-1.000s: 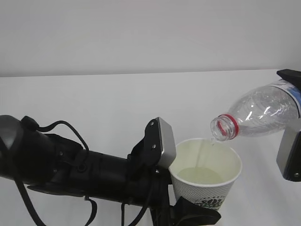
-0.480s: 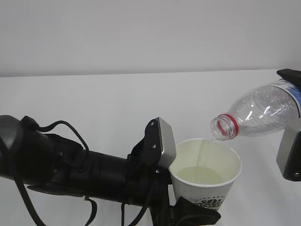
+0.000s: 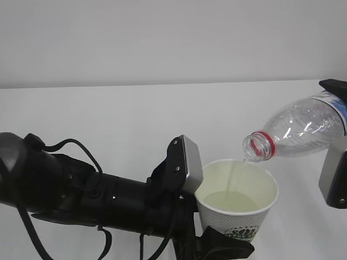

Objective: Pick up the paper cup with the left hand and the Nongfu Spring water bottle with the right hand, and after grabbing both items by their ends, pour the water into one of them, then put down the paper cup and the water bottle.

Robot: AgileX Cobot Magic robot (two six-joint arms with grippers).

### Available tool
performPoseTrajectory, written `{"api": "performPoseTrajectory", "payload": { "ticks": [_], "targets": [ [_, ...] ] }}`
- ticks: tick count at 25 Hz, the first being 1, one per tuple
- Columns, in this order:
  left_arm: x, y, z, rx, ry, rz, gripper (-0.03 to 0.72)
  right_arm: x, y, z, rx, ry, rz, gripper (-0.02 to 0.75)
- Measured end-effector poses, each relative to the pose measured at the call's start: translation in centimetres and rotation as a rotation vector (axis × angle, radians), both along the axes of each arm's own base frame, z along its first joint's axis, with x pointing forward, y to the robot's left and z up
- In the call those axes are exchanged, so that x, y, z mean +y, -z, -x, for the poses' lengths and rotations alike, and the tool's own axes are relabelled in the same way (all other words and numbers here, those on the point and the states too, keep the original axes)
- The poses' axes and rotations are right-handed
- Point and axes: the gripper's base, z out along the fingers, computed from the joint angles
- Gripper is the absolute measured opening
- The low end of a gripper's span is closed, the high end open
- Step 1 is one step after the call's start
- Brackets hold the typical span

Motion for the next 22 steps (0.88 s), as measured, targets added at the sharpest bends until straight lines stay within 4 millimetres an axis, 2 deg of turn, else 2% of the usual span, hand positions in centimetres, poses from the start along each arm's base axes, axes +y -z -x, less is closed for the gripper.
{"api": "performPoseTrajectory", "payload": {
  "ticks": [22],
  "targets": [
    [0.01,0.03,-0.01,-0.001,-0.001,-0.003,0.503,0.00,-0.03,0.00,-0.005,-0.001,0.005,0.465]
  ]
}}
